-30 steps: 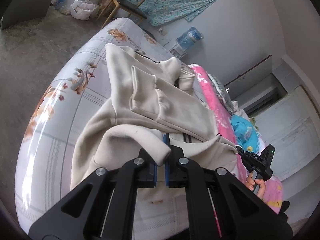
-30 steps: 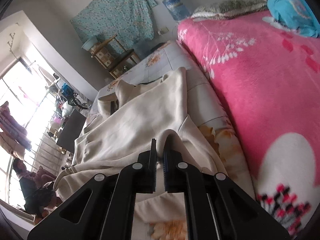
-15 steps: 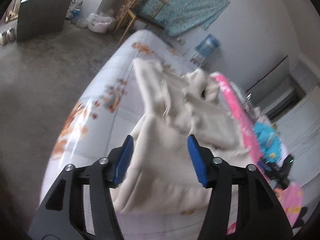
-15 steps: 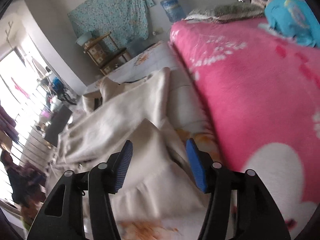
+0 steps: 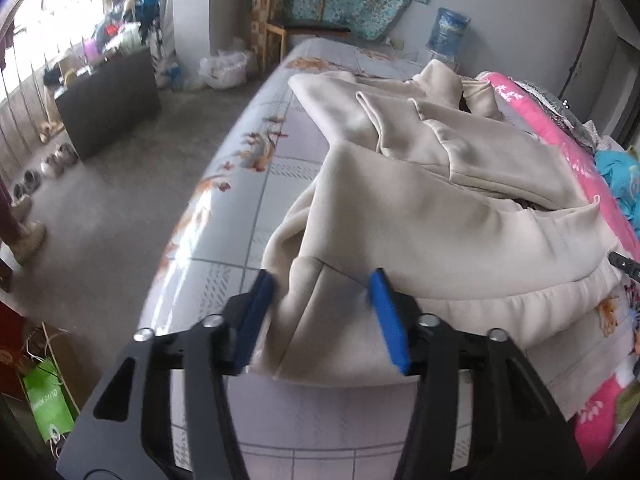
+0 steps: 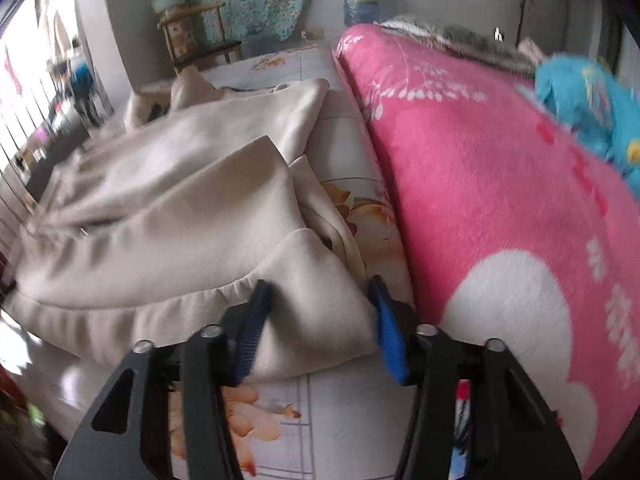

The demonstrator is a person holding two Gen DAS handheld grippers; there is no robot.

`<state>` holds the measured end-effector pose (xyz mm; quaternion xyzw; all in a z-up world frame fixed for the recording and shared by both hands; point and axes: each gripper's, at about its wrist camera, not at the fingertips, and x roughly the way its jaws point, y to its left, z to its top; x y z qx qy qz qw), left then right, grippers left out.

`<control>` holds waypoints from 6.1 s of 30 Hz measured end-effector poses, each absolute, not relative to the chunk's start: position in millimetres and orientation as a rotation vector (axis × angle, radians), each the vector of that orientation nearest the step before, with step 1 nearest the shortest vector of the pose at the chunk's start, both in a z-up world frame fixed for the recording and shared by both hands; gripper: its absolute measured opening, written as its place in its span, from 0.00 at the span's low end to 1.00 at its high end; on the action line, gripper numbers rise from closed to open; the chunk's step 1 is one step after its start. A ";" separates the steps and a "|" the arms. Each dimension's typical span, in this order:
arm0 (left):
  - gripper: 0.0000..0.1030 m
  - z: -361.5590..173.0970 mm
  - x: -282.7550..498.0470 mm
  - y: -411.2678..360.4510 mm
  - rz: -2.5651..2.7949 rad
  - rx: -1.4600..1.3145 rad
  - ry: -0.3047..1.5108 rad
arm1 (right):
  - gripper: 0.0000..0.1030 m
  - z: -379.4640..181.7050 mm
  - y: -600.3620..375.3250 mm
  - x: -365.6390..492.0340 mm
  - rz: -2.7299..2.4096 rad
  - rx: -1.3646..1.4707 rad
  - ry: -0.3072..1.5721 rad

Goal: Fold large clothes

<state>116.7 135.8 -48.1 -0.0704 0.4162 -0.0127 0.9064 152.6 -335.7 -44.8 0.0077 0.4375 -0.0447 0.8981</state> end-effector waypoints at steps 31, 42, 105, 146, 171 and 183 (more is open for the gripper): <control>0.47 -15.8 78.7 81.2 -0.426 -0.167 0.865 | 0.46 -8.7 -257.4 114.9 0.229 0.088 0.926; 0.08 -49.9 84.0 -4.2 -0.394 0.118 0.802 | 0.08 -50.4 -180.9 131.5 0.272 -0.142 0.981; 0.25 -37.0 65.0 58.4 -0.437 -0.011 0.836 | 0.48 -56.6 -244.1 72.2 0.187 -0.157 0.941; 0.61 43.4 375.8 35.5 -0.326 -0.144 0.925 | 0.73 27.5 -232.4 427.1 0.264 0.205 1.044; 0.09 39.7 361.5 -43.4 -0.440 0.196 0.830 | 0.10 14.7 -200.7 414.9 0.351 -0.033 0.985; 0.16 -19.8 290.6 -28.4 -0.562 0.212 0.961 | 0.16 -23.8 -214.9 324.2 0.420 -0.131 1.069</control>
